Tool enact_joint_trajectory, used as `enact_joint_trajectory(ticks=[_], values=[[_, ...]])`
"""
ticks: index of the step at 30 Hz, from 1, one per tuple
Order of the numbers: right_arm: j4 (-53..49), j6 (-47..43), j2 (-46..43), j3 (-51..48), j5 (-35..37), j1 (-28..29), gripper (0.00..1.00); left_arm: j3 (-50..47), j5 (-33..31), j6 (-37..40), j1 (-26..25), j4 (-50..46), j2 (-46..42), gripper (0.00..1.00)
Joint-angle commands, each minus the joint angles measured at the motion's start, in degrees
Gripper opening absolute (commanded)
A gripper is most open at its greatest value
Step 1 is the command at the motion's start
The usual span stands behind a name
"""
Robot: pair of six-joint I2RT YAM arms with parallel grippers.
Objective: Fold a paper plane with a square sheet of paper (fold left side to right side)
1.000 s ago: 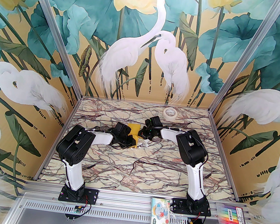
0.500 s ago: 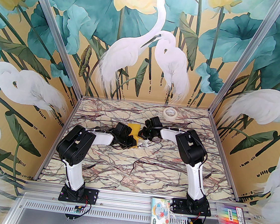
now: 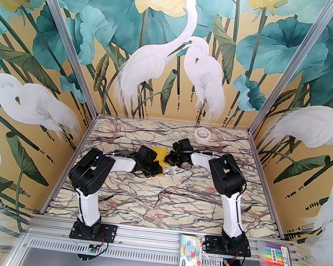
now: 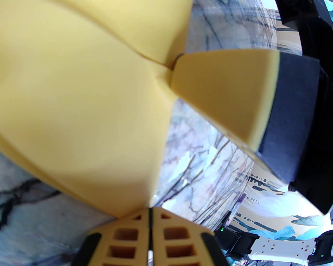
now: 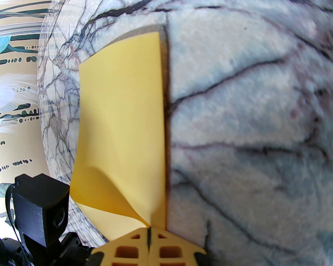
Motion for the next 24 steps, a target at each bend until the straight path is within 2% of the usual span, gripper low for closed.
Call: enact_joint_trajectory(ticks=[1,12,24], values=[[-0.48,-1.13,0.95,1.39,0.48,-0.25,0.0,0.61,-0.83,-0.19,-0.31,-3.88,1.31,0.09],[-2.01,-2.04,1.21,1.83,1.12,-0.23,0.0,4.11,-1.36,0.85,3.52,-6.23,-2.53,0.15],[-3.33,-2.86,1.51,2.93,1.52,-0.28,0.0,7.0,0.03,1.34,4.7,-6.01,1.44,0.16]])
